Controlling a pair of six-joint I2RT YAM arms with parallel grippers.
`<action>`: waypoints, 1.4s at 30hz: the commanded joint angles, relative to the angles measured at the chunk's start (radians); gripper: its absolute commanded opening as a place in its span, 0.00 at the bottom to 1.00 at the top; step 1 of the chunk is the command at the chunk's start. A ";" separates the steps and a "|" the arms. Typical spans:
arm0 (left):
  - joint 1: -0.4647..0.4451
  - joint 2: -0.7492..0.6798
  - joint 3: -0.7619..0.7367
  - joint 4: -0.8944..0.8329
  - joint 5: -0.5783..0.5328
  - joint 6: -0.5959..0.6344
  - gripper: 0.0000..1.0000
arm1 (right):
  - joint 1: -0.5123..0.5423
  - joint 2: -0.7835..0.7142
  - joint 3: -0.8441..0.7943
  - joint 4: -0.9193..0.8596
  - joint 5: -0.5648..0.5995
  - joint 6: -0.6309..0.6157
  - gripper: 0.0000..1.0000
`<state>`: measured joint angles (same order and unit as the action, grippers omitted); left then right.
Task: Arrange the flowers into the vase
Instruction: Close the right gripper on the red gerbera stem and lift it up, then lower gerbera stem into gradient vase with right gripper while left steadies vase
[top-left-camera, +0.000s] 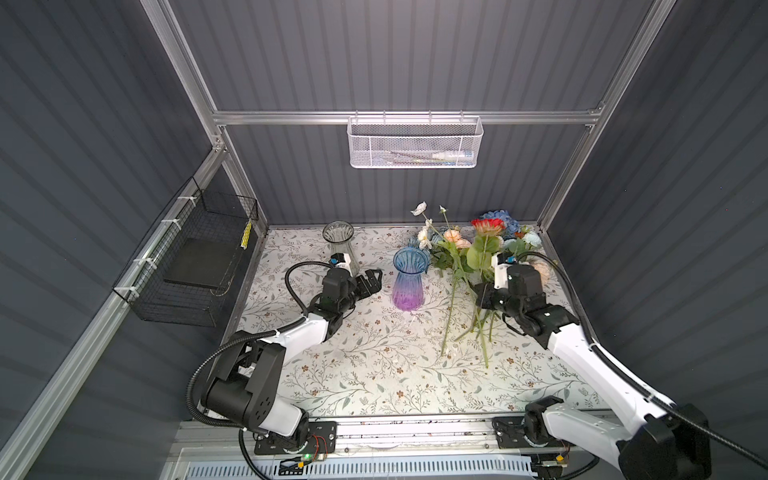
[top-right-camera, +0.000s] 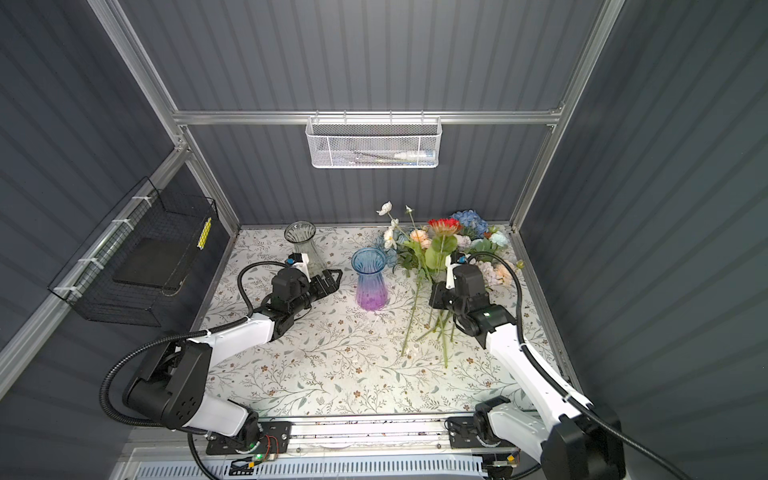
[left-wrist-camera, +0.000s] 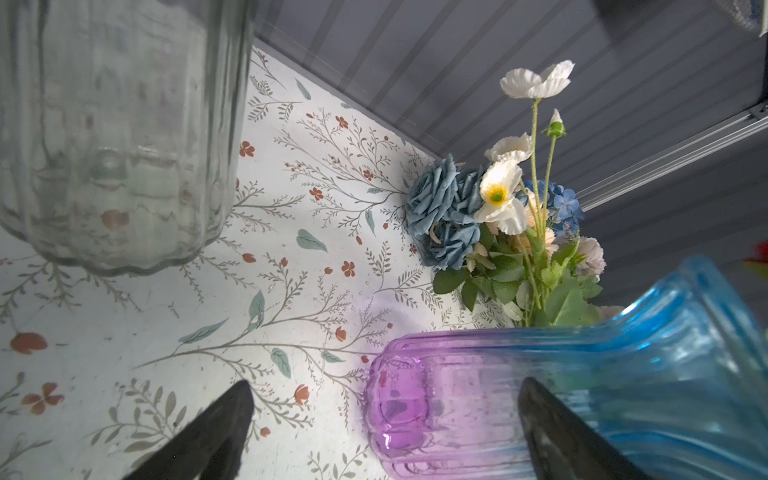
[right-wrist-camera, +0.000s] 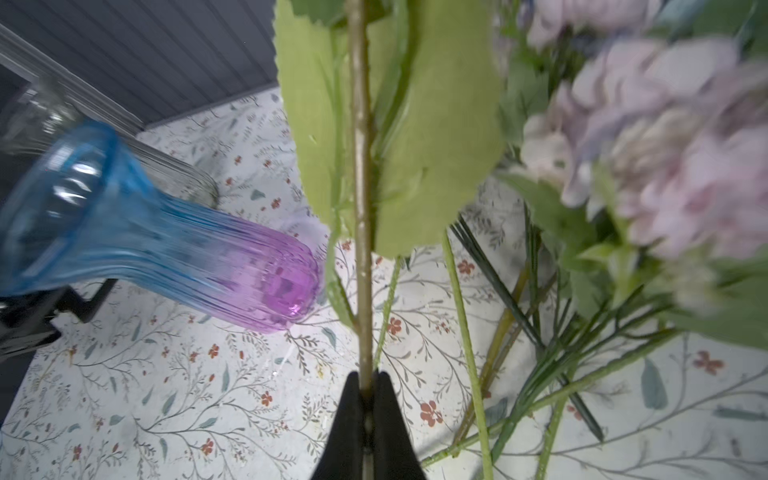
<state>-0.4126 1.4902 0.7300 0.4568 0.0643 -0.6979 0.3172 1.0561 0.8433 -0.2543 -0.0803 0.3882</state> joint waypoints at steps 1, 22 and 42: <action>0.025 -0.040 0.048 -0.011 0.042 0.036 0.99 | 0.009 -0.029 0.105 -0.044 -0.034 -0.058 0.00; 0.143 -0.241 -0.026 -0.030 0.208 0.097 0.99 | 0.294 0.394 0.589 0.315 -0.019 -0.259 0.00; 0.034 -0.172 0.146 0.131 0.580 0.157 0.99 | 0.369 0.514 0.229 0.739 0.061 -0.443 0.00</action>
<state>-0.3584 1.2755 0.8341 0.5304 0.6144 -0.5507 0.6708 1.6012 1.1156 0.4007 -0.0292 -0.0349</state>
